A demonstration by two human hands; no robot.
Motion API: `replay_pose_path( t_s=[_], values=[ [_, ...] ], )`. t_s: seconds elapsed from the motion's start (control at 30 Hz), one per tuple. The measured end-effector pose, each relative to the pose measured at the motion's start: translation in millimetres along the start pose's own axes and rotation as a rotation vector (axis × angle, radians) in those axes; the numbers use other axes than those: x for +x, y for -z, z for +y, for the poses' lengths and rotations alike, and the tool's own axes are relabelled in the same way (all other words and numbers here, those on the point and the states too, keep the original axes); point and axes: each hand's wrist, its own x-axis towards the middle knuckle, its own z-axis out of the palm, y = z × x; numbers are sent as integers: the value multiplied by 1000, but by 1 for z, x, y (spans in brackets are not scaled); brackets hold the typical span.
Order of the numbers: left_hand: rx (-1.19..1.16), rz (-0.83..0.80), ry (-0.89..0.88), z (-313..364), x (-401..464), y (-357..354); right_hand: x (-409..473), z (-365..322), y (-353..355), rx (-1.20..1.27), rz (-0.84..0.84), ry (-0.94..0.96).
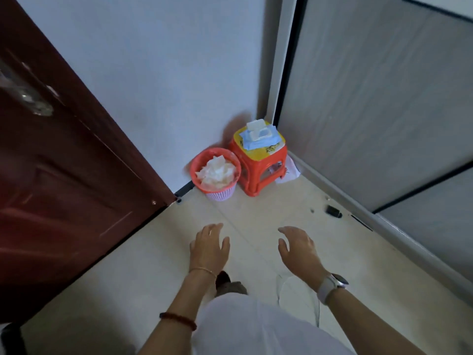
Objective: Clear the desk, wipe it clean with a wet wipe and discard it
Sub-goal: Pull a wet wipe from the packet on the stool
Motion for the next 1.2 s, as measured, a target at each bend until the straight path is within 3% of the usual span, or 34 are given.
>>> replay_pose_path(
  t_s=[0.43,0.7,0.97,1.2],
  values=[
    [43,-162,-71,74,289,37,269,-26,65,79,5,-116],
    [-96,-256,-16,121,435,55,414,-28,93,135,-39,-111],
    [-233,-235,174,131,564,-33,577,42,38,180,-114,-139],
    [-237,-181,302,133,655,-134,670,96,-32,91,-255,-21]
  ],
)
